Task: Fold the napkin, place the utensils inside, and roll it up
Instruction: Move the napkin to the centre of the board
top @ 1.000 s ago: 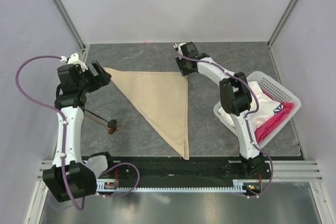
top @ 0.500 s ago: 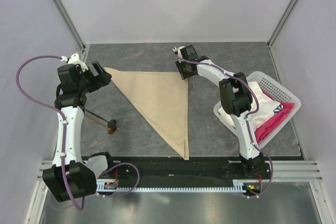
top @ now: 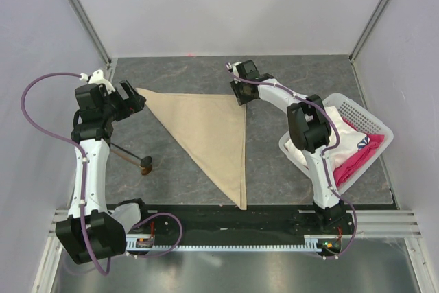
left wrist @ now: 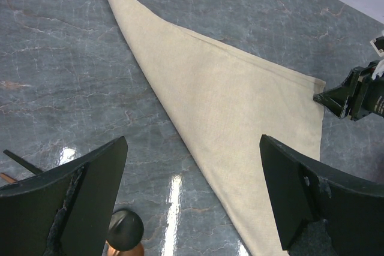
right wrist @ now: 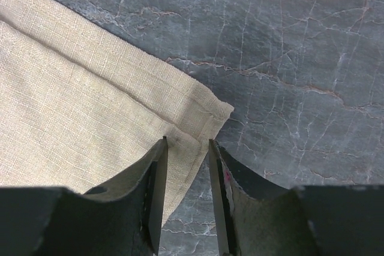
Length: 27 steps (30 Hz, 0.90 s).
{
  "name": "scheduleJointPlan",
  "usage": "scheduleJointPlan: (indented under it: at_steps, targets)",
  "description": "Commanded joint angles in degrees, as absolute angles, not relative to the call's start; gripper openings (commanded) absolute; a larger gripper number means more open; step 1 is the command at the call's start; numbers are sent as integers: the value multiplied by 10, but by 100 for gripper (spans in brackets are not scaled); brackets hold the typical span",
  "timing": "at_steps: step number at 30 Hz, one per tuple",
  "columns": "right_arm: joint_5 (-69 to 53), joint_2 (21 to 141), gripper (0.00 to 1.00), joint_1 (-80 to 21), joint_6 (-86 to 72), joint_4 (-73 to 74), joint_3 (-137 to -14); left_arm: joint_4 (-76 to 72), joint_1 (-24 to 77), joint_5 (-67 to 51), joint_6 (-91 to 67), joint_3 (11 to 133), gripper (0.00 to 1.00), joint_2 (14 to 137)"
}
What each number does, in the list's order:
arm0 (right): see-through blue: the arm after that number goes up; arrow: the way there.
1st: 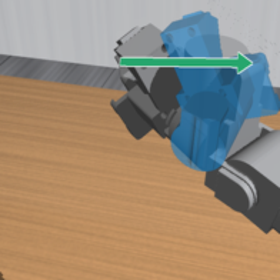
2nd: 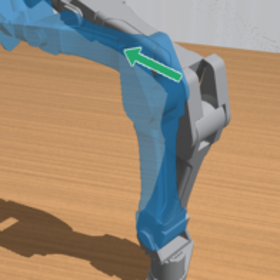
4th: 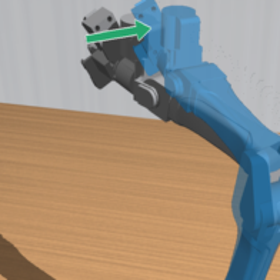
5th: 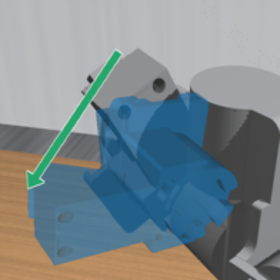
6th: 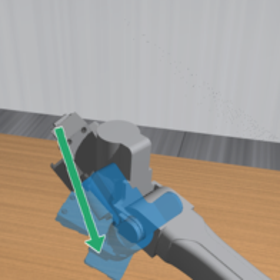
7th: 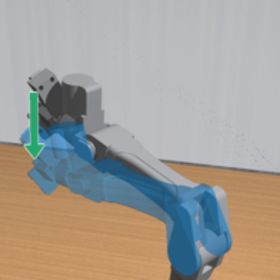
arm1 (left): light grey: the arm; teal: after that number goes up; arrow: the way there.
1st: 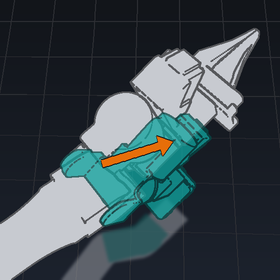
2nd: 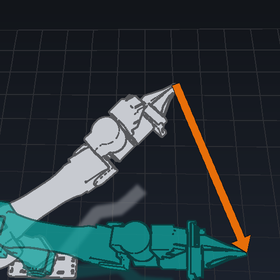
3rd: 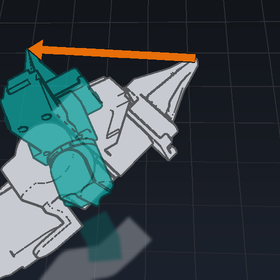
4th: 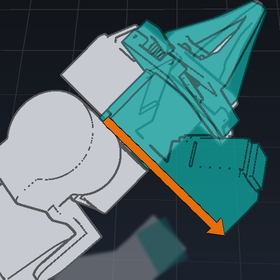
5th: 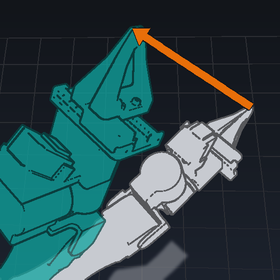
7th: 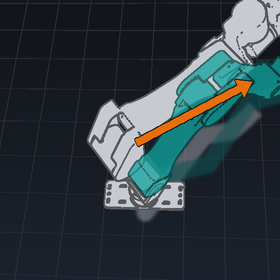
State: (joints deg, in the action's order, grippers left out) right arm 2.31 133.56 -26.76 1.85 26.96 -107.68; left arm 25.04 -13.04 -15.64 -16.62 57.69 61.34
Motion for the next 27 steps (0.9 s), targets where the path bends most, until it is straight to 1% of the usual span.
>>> scheduleJointPlan:
  at_steps: [1,9,11,13,15,18,24,25,27]
  targets:
    - [18,1312,39,-268,26,266,-1075,228,-130,-171,-182,574,99,613]
    - [16,1323,32,-267,22,267,-1077,227,-131,-172,-183,575,99,612]
    - [17,1325,24,-268,20,271,-1077,227,-129,-171,-184,575,99,612]
    - [17,1325,20,-268,18,272,-1077,226,-129,-172,-184,575,99,612]
    - [18,1317,20,-268,18,272,-1077,227,-129,-173,-184,574,99,611]
    - [25,1303,24,-268,18,275,-1077,227,-128,-175,-185,574,99,612]
    - [33,1293,25,-267,20,278,-1080,225,-128,-178,-186,574,99,612]
    - [33,1294,24,-268,20,278,-1080,226,-128,-179,-187,574,99,612]
    - [34,1295,20,-269,20,279,-1079,224,-129,-180,-187,574,99,612]
